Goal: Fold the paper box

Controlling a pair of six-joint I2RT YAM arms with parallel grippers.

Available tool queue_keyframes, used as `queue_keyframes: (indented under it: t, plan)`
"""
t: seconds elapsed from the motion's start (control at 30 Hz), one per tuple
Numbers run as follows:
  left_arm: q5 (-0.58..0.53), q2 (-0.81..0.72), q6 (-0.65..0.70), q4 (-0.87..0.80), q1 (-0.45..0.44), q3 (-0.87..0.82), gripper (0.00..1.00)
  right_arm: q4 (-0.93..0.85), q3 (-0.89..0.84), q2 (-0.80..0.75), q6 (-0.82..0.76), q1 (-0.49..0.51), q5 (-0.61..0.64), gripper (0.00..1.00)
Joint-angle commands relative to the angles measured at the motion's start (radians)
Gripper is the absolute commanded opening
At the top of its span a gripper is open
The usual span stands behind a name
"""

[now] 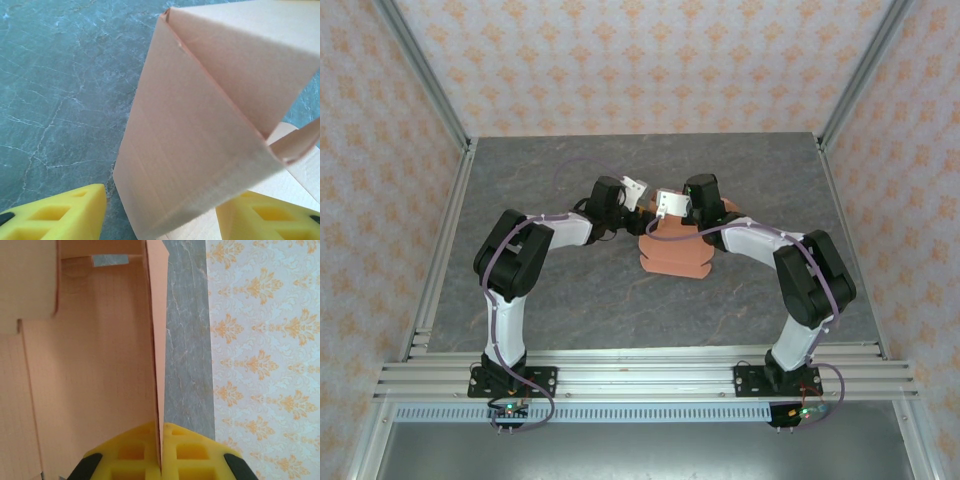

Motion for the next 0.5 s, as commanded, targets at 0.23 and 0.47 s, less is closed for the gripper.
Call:
queue_keyframes:
  t: [0.23, 0.47]
  plan:
    - [-0.064, -0.032, 0.008, 0.082, 0.002, -0.003, 0.61, 0.04, 0.008, 0.056, -0.018, 0.074, 0.16, 0.0]
    - [-0.046, -0.01, 0.007, 0.053, 0.006, 0.032, 0.59, 0.045, 0.004, 0.086, -0.018, 0.081, 0.153, 0.0]
